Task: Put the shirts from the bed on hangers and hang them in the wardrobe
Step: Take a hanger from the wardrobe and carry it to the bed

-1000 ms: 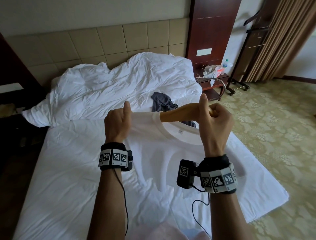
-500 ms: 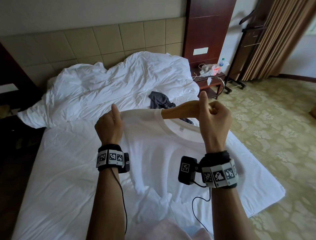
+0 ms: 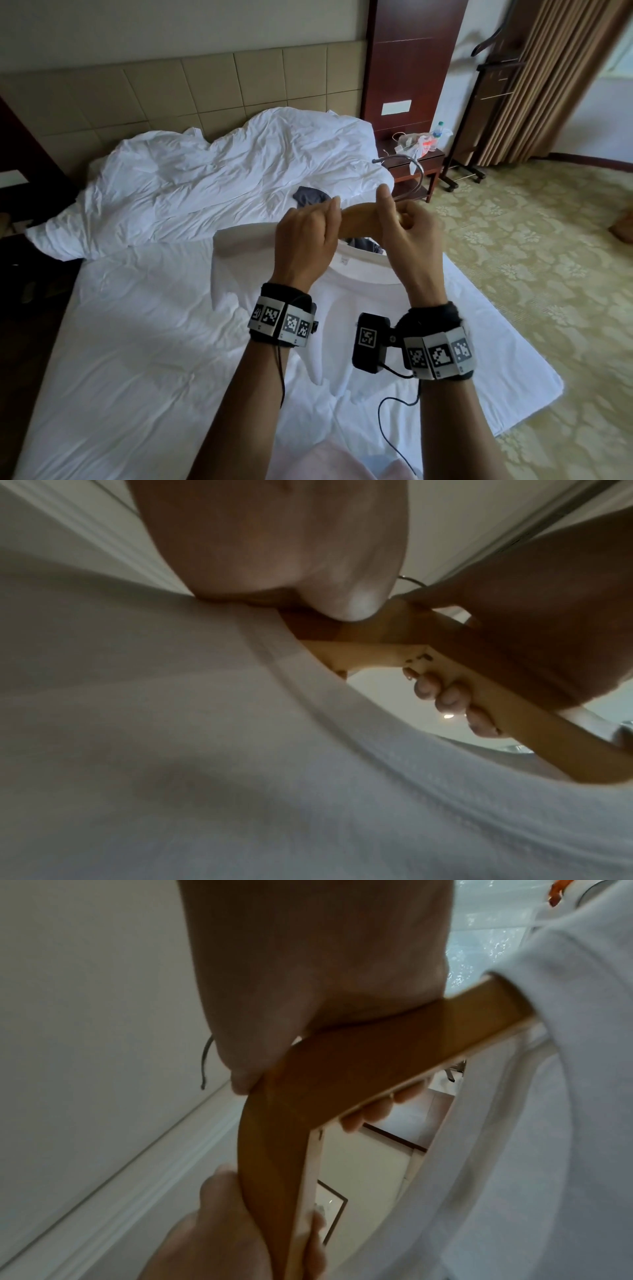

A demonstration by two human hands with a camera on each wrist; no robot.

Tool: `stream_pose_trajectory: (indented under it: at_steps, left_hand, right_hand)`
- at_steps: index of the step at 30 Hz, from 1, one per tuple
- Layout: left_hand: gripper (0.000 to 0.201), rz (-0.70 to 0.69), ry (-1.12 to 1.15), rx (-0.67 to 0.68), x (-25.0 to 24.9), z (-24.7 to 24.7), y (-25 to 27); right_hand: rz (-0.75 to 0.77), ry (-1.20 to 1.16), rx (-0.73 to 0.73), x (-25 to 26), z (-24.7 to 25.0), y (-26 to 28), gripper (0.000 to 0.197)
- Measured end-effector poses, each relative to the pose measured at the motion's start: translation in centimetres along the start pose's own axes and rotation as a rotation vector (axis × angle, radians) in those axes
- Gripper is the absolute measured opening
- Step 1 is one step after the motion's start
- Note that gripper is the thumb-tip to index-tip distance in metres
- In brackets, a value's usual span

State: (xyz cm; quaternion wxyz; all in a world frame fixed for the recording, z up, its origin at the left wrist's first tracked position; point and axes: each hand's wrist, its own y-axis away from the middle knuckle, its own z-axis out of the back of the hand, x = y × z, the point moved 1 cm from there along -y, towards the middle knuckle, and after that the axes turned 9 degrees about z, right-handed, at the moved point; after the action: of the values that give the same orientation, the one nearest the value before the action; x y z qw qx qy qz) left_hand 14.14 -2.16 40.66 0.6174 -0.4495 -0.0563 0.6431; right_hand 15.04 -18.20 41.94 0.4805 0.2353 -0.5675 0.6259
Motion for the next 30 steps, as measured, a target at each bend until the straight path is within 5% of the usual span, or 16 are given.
stream_pose_trajectory:
  at_steps: [8,13,20,24,30]
  left_hand:
    - [0.066,0.098,-0.049,-0.185,1.5,2.1,0.2]
    - [0.066,0.197,0.065,-0.076,2.1,3.4,0.8]
    - [0.011,0.185,0.168,-0.236,1.7,6.3,1.9]
    - [0.019,0.215,0.312,-0.014,1.1,7.6,3.6]
    - [0.015,0.294,0.299,0.412,2.0,10.4,7.8]
  right_hand:
    - [0.096,0.002,0.495,-0.4,1.8,1.2,0.033]
    - [0.106,-0.042,0.404,0.9,0.2,2.5,0.025]
    - [-0.036,-0.056,0.400,3.3,-1.4,2.9,0.024]
    - [-0.321,-0.111,0.563,4.0,-2.2,2.4,0.029]
    - [-0.459,-0.330,0.664,7.1,-2.7,3.5,0.034]
